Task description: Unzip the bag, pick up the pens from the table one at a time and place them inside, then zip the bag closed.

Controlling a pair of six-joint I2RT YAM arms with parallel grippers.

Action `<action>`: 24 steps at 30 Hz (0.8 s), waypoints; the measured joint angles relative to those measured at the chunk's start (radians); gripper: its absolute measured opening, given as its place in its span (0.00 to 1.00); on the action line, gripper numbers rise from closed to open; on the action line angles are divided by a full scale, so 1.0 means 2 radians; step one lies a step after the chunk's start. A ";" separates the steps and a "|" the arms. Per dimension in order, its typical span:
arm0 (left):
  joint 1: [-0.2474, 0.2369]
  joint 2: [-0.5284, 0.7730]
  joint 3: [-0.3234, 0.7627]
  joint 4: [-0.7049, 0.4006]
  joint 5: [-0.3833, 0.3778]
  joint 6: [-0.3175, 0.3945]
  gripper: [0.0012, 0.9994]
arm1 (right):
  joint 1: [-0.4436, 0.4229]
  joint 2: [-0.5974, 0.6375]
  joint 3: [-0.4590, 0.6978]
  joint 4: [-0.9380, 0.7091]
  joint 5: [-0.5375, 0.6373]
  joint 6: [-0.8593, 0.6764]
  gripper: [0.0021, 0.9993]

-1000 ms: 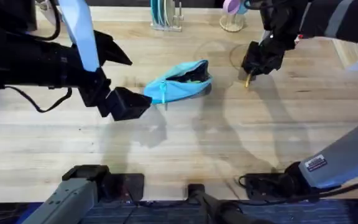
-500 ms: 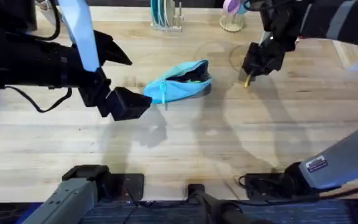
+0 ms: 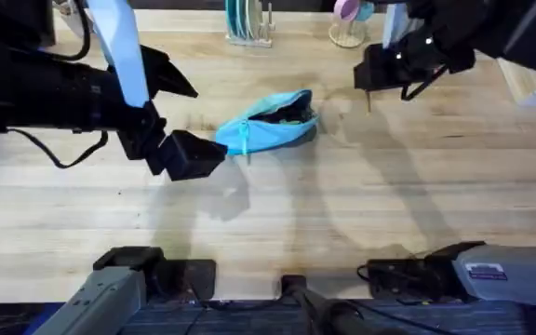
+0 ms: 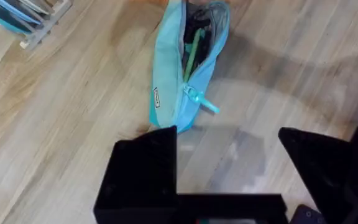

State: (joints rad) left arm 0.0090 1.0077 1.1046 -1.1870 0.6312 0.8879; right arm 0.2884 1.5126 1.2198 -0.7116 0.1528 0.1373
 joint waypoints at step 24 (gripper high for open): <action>0.000 0.000 0.000 0.000 0.000 0.000 0.99 | 0.074 -0.022 0.000 -0.016 -0.047 -0.563 0.03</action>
State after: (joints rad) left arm 0.0090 1.0077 1.1046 -1.1870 0.6312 0.8879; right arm 0.4366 1.4693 1.2198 -0.7445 0.0588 -0.9883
